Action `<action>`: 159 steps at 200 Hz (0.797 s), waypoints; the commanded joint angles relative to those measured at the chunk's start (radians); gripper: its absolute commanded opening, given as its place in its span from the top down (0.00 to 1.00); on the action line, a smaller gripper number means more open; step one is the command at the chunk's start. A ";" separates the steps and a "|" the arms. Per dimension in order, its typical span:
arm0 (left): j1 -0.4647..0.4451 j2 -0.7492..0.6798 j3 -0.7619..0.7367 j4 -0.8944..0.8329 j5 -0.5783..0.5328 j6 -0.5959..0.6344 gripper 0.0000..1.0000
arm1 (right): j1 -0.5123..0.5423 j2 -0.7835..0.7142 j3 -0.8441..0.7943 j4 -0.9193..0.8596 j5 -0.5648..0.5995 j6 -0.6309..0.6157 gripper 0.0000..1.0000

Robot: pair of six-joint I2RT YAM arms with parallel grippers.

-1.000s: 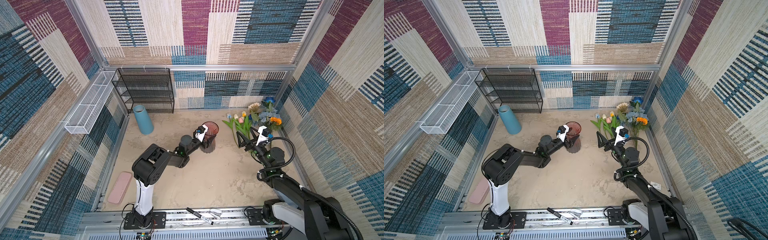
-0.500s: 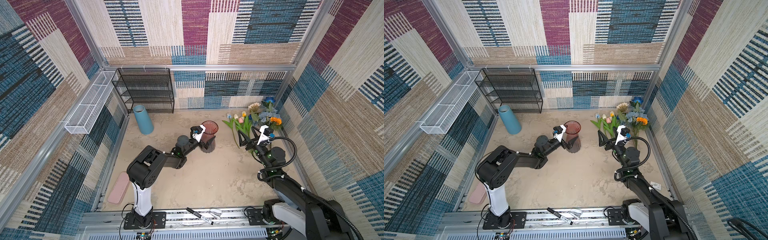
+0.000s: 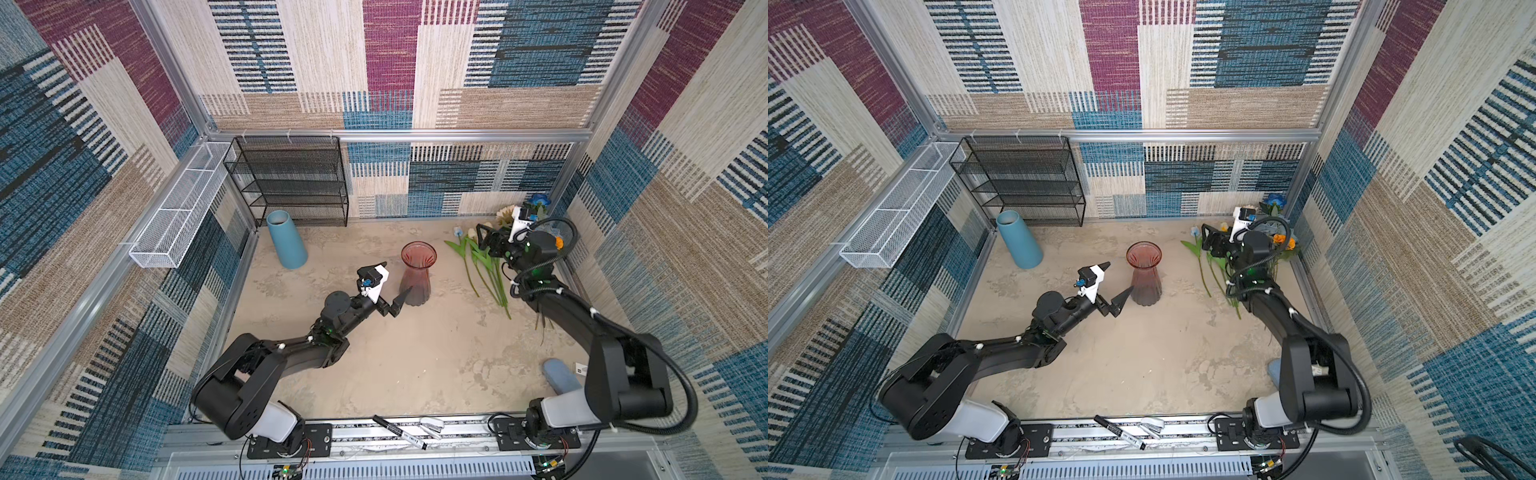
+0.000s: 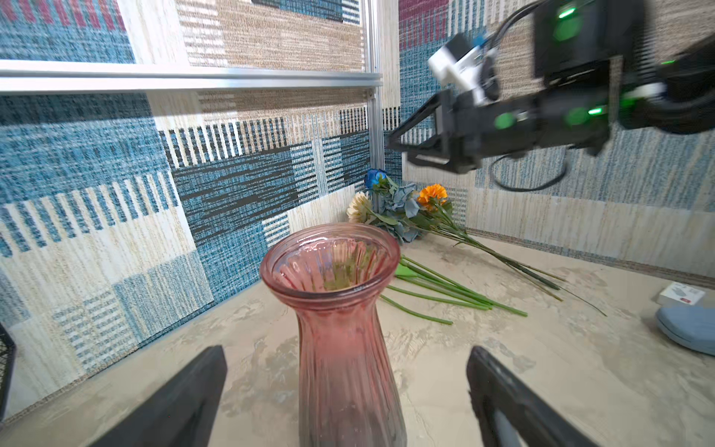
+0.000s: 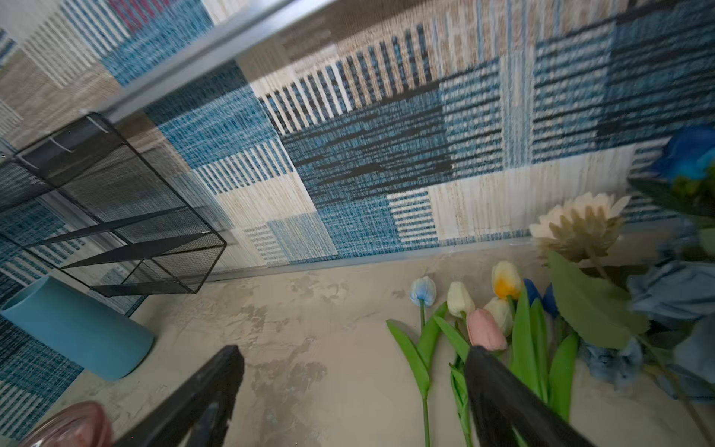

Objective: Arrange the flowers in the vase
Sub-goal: 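Release the vase and withdraw the left gripper while right gripper descends to tulips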

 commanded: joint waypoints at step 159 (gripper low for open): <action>-0.039 -0.050 -0.254 0.083 0.129 0.078 0.00 | 0.068 0.566 0.519 -0.689 0.137 -0.204 0.63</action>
